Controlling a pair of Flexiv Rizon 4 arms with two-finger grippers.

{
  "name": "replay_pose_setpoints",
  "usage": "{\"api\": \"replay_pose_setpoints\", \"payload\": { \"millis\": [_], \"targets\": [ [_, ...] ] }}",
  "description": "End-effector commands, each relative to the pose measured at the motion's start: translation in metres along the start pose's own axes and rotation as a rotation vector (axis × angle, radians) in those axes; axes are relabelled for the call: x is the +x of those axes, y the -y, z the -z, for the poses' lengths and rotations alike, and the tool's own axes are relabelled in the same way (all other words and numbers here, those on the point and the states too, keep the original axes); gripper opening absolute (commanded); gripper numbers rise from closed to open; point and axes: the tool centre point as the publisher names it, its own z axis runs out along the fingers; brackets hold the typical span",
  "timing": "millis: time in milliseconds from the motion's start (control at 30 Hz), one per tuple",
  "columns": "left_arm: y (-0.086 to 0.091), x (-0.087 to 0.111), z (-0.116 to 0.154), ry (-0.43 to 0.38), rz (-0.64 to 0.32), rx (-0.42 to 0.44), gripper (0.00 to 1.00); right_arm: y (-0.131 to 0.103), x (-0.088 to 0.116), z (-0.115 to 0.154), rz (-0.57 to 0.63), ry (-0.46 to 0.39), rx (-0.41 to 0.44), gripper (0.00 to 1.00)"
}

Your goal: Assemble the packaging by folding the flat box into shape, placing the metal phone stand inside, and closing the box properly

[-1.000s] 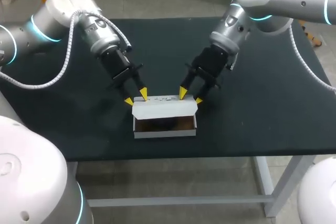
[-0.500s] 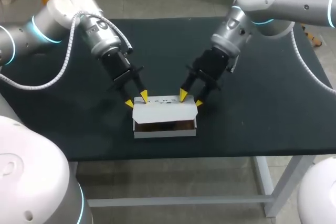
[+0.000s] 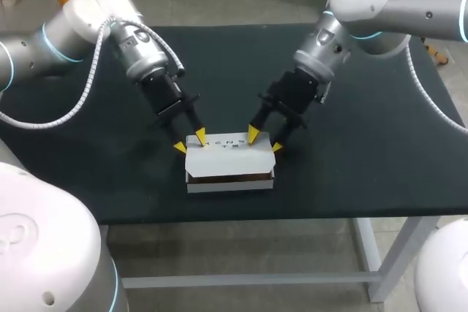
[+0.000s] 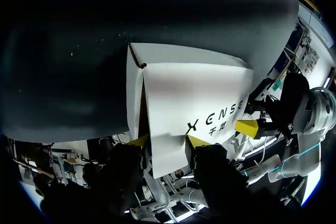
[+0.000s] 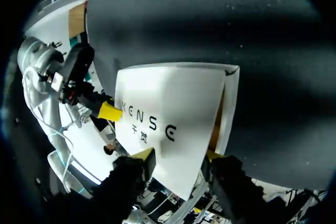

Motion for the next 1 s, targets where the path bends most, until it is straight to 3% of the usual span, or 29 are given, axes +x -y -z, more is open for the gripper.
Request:
{"api": "replay_pose_setpoints", "payload": {
  "millis": [33, 533, 1000],
  "targets": [
    [-0.009, 0.001, -0.003, 0.008, 0.002, 0.052, 0.45, 0.001, 0.004, -0.003, 0.003, 0.002, -0.009, 0.58],
    [-0.013, -0.002, 0.002, 0.07, 0.019, 0.15, 0.48, -0.002, 0.0, -0.005, -0.002, 0.005, -0.034, 0.54],
    [-0.001, -0.007, 0.003, 0.088, 0.008, 0.142, 0.48, -0.001, 0.0, -0.005, -0.024, 0.013, -0.056, 0.5]
  ]
}}
